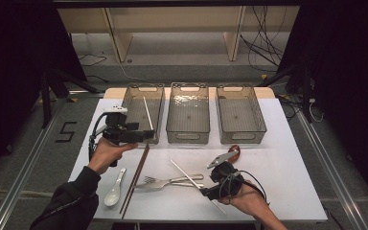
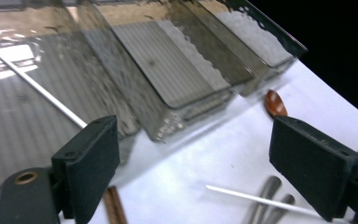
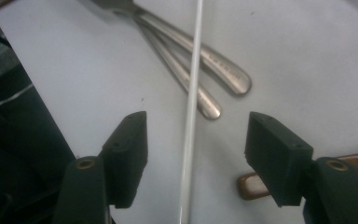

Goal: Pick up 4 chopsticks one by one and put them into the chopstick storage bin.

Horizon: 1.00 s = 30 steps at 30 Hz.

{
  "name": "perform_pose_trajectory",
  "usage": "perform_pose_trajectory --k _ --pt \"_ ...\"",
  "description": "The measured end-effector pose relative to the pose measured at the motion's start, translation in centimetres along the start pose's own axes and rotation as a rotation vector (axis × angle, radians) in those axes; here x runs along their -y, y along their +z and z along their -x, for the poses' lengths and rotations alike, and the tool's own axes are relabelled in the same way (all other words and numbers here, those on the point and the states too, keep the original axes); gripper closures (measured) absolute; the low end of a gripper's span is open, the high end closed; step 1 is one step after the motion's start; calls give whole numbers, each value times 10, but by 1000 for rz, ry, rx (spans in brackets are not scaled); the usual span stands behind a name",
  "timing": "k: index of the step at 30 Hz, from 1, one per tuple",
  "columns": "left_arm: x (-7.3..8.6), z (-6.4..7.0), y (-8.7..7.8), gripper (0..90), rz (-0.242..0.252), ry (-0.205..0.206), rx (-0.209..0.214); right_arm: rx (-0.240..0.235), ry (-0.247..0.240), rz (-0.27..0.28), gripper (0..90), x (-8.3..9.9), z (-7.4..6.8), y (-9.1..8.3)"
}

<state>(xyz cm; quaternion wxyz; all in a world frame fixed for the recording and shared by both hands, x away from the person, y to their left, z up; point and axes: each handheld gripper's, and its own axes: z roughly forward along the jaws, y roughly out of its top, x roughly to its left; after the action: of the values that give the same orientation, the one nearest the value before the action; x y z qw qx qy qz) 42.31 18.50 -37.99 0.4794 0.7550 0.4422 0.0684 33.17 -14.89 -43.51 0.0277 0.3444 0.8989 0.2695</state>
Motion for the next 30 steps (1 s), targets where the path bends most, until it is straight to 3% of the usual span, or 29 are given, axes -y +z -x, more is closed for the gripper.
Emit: perform_pose_trajectory --k 7,11,30 --pt "16 19 1 153 -4 63 26 22 -20 -77 496 2 -5 10" --pt "24 23 -2 153 7 66 40 26 -30 -108 547 4 -5 14" --pt "56 30 -19 153 30 88 25 50 -83 -185 717 5 -9 26"
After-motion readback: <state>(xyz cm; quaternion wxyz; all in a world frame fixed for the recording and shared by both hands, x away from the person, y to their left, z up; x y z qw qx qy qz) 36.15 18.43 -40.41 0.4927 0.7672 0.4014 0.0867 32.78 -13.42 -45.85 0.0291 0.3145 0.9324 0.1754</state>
